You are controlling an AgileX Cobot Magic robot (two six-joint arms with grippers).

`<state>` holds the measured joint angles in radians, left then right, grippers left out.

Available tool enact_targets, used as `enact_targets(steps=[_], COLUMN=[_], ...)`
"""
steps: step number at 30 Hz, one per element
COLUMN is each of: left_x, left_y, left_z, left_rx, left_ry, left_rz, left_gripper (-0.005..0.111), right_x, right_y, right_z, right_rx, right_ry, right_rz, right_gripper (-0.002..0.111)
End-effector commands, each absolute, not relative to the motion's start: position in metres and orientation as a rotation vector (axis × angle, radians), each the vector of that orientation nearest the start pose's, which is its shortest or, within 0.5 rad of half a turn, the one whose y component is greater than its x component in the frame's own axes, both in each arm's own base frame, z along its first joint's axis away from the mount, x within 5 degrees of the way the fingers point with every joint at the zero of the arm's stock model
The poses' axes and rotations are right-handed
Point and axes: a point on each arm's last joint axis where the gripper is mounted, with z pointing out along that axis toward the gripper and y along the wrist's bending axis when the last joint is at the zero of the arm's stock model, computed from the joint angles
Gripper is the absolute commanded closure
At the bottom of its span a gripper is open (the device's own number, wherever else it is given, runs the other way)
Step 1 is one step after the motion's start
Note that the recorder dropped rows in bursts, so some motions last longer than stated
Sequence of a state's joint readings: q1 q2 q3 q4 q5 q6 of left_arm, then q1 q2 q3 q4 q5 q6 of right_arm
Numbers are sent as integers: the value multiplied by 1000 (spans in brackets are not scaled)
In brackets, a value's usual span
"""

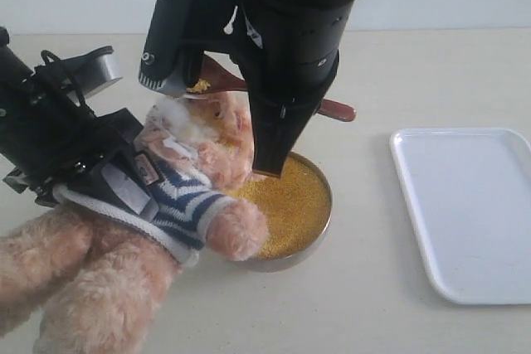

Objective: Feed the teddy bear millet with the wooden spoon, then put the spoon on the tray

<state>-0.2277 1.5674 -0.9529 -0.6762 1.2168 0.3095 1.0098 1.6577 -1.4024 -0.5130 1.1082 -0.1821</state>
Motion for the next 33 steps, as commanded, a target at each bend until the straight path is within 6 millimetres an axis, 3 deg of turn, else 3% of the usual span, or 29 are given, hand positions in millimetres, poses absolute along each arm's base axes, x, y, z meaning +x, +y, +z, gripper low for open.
enact_targets(steps=[1,10,33], left_x=[244,247,252], left_y=[-115,-116,-118], left_z=[233,225,231], left_rx=[356,351,335], left_ry=[3064,3090,3066], left_rz=[-1049,-1057,-1071], left_gripper=[103,103,103], right_x=[221,224,228], right_y=[270,272,265], right_z=[298,298,301], right_rx=[-1675,-1647,-1635], right_ry=[2067,2037,2015], right_rz=[-506,-510,-645], right_gripper=[109,109,109])
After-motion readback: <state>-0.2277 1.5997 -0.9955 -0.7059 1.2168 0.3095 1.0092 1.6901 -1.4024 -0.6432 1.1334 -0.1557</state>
